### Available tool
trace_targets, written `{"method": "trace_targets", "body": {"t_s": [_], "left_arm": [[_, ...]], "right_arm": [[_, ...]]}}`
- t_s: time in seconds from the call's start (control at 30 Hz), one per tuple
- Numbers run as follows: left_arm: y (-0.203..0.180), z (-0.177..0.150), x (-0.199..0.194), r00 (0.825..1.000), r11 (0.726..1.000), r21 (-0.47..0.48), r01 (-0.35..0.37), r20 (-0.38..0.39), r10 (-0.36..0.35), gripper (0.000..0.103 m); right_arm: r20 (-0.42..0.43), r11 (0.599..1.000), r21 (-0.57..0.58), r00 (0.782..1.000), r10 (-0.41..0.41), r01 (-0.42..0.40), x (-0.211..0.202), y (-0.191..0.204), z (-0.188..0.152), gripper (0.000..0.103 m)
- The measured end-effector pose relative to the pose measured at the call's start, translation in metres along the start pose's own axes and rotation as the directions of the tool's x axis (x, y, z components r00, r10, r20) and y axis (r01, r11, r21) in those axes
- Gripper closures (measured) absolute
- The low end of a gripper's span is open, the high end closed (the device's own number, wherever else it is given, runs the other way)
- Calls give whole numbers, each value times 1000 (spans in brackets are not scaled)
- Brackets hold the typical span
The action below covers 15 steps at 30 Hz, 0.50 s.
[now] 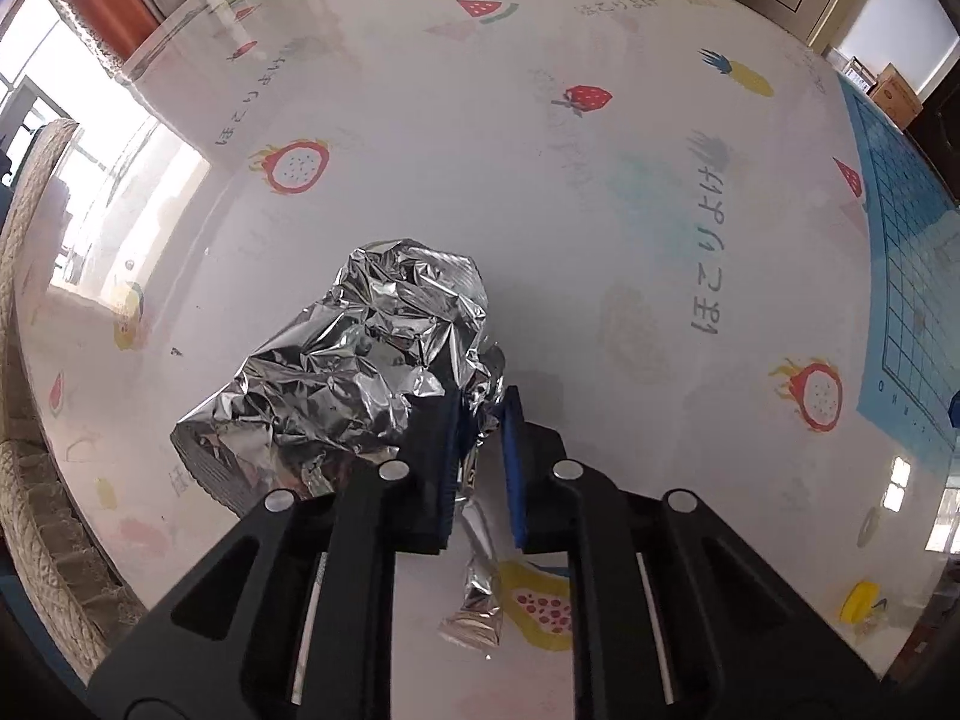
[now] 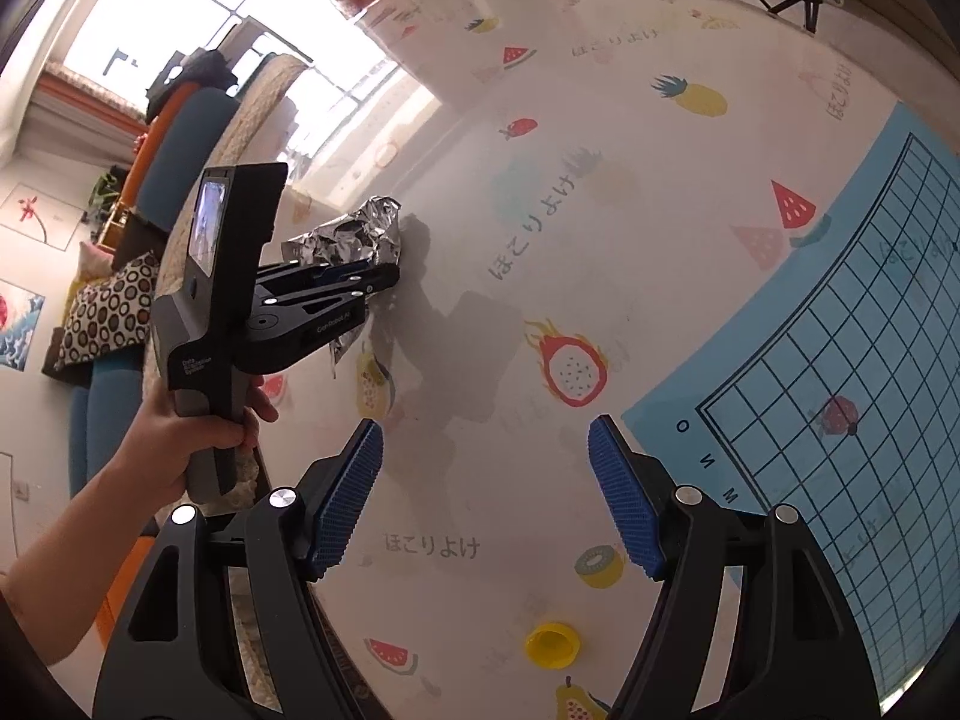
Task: Collect trash
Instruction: 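Grasp the silver foil wrapper with the left tool while the right tool grasps the yellow cap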
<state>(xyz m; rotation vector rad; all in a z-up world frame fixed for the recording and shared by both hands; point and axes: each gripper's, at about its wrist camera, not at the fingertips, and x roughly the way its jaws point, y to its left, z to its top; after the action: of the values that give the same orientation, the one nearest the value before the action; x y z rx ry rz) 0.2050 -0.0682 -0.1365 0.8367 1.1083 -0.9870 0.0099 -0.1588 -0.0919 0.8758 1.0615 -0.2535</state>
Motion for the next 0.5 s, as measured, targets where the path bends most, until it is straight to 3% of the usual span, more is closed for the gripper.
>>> {"method": "trace_targets", "body": {"t_s": [0.23,0.5], "left_arm": [[-40,-38,-29,998,998,4,60,-2,-60,92],[-86,-80,-50,993,993,9,115,-23,-115,92]], "right_arm": [[-26,1000,-23,1000,5,-5,-3,3,-12,31],[-77,999,-32,997,-14,12,-5,-7,-54,32]]}}
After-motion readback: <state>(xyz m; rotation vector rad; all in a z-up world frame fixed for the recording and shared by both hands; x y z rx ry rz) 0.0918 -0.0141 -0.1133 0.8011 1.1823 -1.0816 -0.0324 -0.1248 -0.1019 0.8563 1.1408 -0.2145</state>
